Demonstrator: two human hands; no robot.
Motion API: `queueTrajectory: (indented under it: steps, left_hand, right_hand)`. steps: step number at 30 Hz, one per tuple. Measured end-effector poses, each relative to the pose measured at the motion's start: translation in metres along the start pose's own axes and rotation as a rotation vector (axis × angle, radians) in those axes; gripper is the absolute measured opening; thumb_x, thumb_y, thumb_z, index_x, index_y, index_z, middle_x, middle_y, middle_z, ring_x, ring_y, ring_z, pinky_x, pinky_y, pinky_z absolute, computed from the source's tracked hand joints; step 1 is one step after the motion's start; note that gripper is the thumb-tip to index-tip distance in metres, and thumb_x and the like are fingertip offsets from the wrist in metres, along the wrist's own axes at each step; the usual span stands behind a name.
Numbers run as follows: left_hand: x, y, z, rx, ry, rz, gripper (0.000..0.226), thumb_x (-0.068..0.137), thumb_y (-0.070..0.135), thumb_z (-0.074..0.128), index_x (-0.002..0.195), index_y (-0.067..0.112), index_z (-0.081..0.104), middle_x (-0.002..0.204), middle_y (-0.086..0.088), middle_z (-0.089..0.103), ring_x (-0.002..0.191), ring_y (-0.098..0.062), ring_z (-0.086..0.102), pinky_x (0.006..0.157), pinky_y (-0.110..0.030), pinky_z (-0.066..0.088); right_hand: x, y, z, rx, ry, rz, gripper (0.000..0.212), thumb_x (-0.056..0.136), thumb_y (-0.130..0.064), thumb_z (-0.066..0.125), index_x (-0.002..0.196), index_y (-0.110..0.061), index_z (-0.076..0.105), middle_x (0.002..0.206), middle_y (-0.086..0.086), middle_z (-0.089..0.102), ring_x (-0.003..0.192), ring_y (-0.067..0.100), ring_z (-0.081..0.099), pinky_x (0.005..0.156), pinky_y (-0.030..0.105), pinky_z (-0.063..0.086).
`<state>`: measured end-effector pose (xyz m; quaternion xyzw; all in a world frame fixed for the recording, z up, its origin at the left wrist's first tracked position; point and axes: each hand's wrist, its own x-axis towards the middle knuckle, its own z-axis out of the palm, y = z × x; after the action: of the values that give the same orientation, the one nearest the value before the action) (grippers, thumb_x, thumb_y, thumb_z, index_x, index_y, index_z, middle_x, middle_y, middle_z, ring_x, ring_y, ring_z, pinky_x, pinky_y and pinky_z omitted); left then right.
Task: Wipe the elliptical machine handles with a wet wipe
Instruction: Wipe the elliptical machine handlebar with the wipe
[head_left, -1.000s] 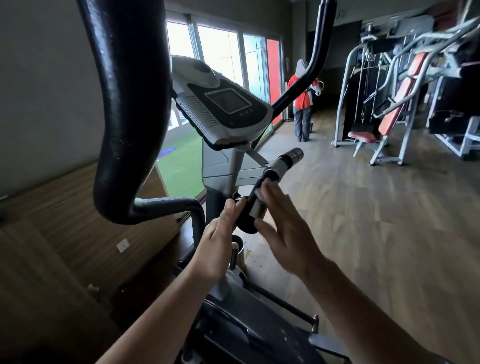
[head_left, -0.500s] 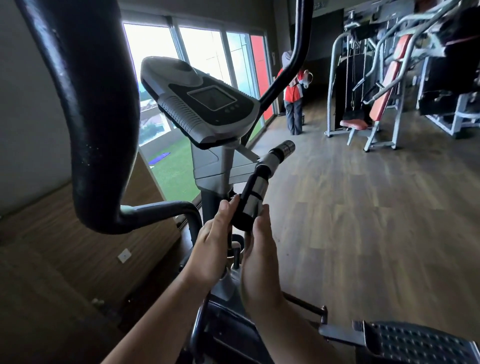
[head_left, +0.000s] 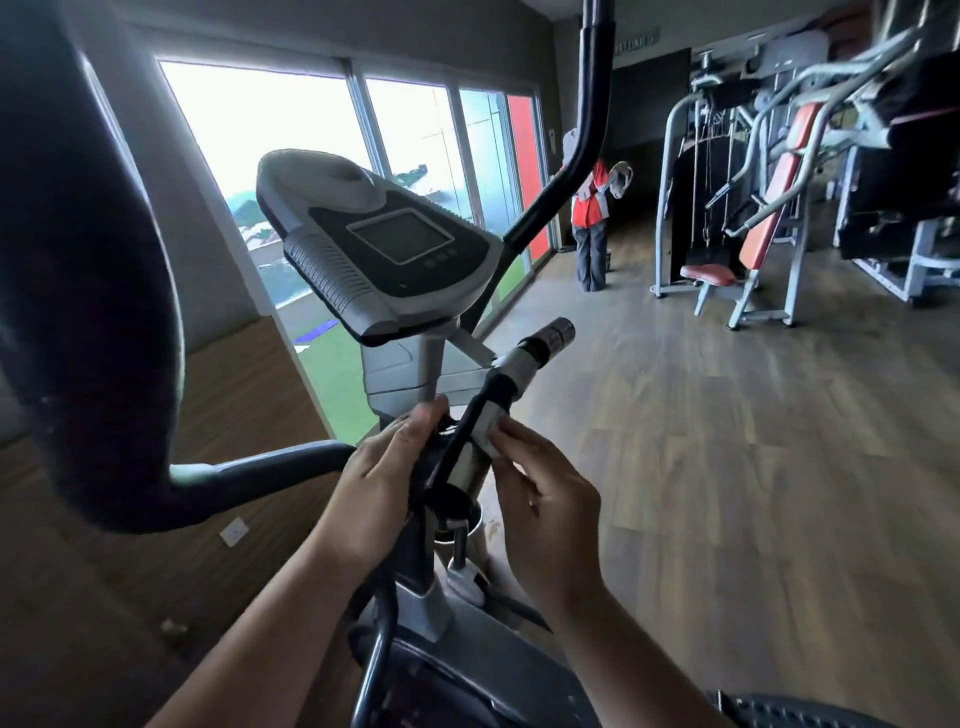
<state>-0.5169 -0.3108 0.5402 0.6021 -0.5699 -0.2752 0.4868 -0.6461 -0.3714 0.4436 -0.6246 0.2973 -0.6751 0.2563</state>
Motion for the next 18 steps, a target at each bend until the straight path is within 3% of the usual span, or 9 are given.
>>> queueTrajectory:
  steps: [2,4,5,7,9,12,14,16,18]
  left_hand:
    - [0.02,0.012,0.006,0.187,0.01,-0.007,0.054,0.089,0.069,0.047,0.134,0.045,0.063,0.129,0.018,0.07,0.125,-0.004,0.062,0.113,-0.041,0.044]
    - [0.046,0.022,0.019,0.302,-0.01,-0.008,0.046,0.088,0.063,0.055,0.131,0.049,0.063,0.126,0.015,0.072,0.119,-0.011,0.066,0.107,-0.044,0.05]
    - [0.061,0.025,0.026,0.344,-0.022,0.004,0.043,0.09,0.057,0.061,0.132,0.047,0.062,0.132,0.015,0.069,0.123,-0.013,0.064,0.11,-0.043,0.048]
    - [0.089,0.032,0.04,0.561,-0.049,0.043,0.049,0.097,0.047,0.063,0.144,0.04,0.055,0.15,0.018,0.052,0.14,-0.007,0.049,0.122,-0.028,0.03]
    - [0.114,0.039,0.051,0.809,-0.116,0.113,0.055,0.102,0.045,0.055,0.154,0.033,0.043,0.161,0.018,0.038,0.149,-0.002,0.032,0.117,-0.016,0.015]
    - [0.139,0.049,0.065,1.06,-0.238,0.154,0.053,0.106,0.044,0.045,0.156,0.026,0.039,0.162,0.011,0.038,0.152,-0.009,0.029,0.116,-0.021,0.019]
    - [0.151,0.052,0.072,1.165,-0.26,0.136,0.044,0.106,0.04,0.044,0.147,0.024,0.047,0.147,0.009,0.052,0.142,-0.016,0.042,0.107,-0.027,0.03]
    - [0.16,0.05,0.077,1.207,-0.271,0.08,0.028,0.103,0.038,0.044,0.126,0.026,0.055,0.117,0.009,0.06,0.119,-0.019,0.056,0.089,-0.033,0.044]
    - [0.167,0.043,0.079,1.202,-0.285,0.045,0.014,0.1,0.034,0.043,0.103,0.025,0.053,0.089,0.012,0.053,0.091,-0.018,0.056,0.071,-0.033,0.041]
  right_hand:
    - [0.02,0.008,-0.019,0.011,-0.085,0.035,0.029,0.101,-0.027,0.063,0.122,-0.012,0.077,0.124,-0.004,0.076,0.115,-0.002,0.07,0.09,0.01,0.056]
    - [0.051,0.022,-0.039,-0.016,-0.136,0.056,0.029,0.103,-0.033,0.063,0.121,-0.017,0.078,0.115,-0.004,0.08,0.103,0.002,0.075,0.086,0.02,0.062]
    - [0.069,0.031,-0.049,-0.057,-0.146,0.052,0.027,0.104,-0.033,0.063,0.12,-0.018,0.078,0.111,-0.005,0.081,0.1,0.003,0.076,0.087,0.026,0.064]
    - [0.106,0.05,-0.064,-0.153,-0.152,0.051,0.026,0.105,-0.032,0.061,0.117,-0.019,0.079,0.104,-0.007,0.081,0.095,0.003,0.075,0.088,0.03,0.064]
    - [0.144,0.069,-0.073,-0.274,-0.14,0.004,0.027,0.104,-0.031,0.061,0.118,-0.017,0.079,0.104,-0.003,0.082,0.094,0.008,0.076,0.087,0.028,0.063]
    - [0.191,0.096,-0.068,-0.361,-0.159,-0.082,0.027,0.103,-0.027,0.063,0.118,-0.011,0.079,0.113,0.005,0.081,0.103,0.016,0.077,0.093,0.02,0.056]
    - [0.211,0.111,-0.059,-0.398,-0.208,-0.118,0.028,0.104,-0.022,0.061,0.118,-0.005,0.078,0.116,0.011,0.08,0.106,0.023,0.077,0.099,0.023,0.054]
    - [0.218,0.124,-0.049,-0.452,-0.304,-0.114,0.031,0.101,-0.013,0.056,0.123,-0.001,0.074,0.123,0.016,0.076,0.115,0.029,0.074,0.107,0.028,0.049]
    - [0.207,0.134,-0.042,-0.481,-0.427,-0.07,0.042,0.1,-0.003,0.053,0.141,0.0,0.06,0.147,0.017,0.06,0.14,0.029,0.057,0.123,0.033,0.037]
